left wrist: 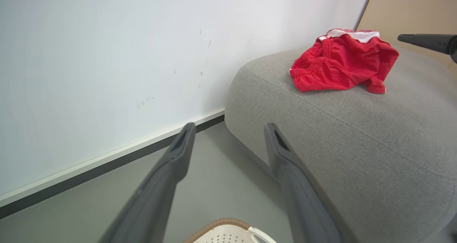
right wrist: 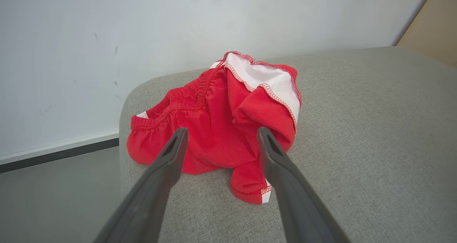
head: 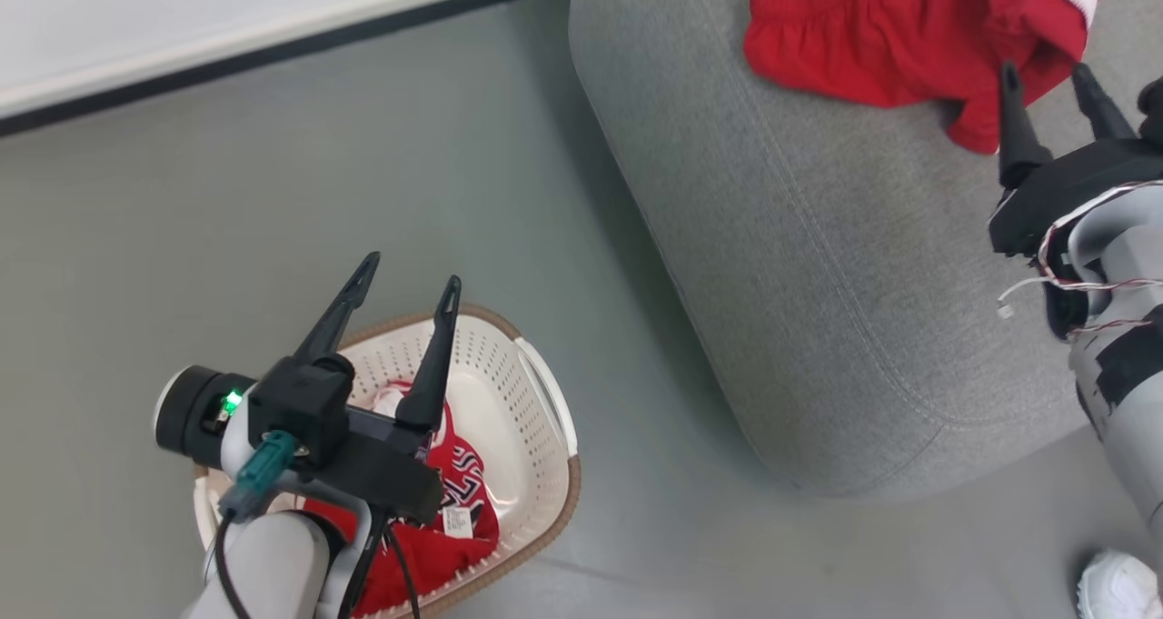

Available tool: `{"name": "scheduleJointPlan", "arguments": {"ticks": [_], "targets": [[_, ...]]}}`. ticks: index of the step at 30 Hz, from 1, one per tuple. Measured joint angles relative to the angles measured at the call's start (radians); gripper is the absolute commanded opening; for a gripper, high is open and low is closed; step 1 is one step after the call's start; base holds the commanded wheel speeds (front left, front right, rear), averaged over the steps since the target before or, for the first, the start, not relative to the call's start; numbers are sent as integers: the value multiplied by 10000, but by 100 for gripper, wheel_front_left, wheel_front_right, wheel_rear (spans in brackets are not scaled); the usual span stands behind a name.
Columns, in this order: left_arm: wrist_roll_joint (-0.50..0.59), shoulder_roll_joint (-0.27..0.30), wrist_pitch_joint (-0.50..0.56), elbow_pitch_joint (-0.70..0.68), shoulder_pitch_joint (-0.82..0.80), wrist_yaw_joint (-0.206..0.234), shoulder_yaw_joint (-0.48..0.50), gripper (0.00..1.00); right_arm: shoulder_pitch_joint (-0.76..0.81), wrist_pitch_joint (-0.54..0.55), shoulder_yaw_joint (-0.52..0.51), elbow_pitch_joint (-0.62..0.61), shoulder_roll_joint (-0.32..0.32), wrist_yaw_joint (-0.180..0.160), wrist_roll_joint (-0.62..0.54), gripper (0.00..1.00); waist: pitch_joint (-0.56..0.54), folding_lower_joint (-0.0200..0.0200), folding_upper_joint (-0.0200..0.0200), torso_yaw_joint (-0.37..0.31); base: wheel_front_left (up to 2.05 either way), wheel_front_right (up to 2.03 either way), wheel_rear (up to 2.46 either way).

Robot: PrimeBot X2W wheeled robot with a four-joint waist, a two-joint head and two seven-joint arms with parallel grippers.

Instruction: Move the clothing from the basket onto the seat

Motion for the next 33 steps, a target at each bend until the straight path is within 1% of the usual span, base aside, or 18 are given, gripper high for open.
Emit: {"name": "scheduleJointPlan", "arguments": {"ticks": [4, 9, 16, 25, 27, 33], "targets": [[-234, -63, -284, 320, 177, 94, 270, 100, 206, 0, 134, -393, 222, 13, -173, 100, -416, -1, -1, 122, 0, 0, 0], [-407, -125, -610, 815, 435, 253, 571, 100, 691, 0, 299, -1001, 698, 59, -301, 100, -971, 0, -1, 356, 0, 0, 0], [-802, -286, -1068, 1394, 995, 385, 920, 100, 1718, 0, 416, -1685, 1185, 84, -401, 100, -1842, -1, -1, 783, 0, 0, 0], [-1024, -337, -1361, 1808, 1987, 477, 1191, 100, 3457, 2, 543, -2587, 1511, 82, -665, 100, -3011, -1, -1, 1420, 0, 0, 0], [-1055, -330, -1394, 1833, 2273, 531, 1283, 100, 3848, 0, 575, -2859, 1595, 63, -694, 100, -3265, -1, -2, 1560, 0, 0, 0], [-1325, -274, -1538, 1684, 3262, 704, 1695, 100, 4902, 0, 698, -3737, 1699, -244, -922, 100, -3923, -1, -1, 1934, 0, 0, 0]]}}
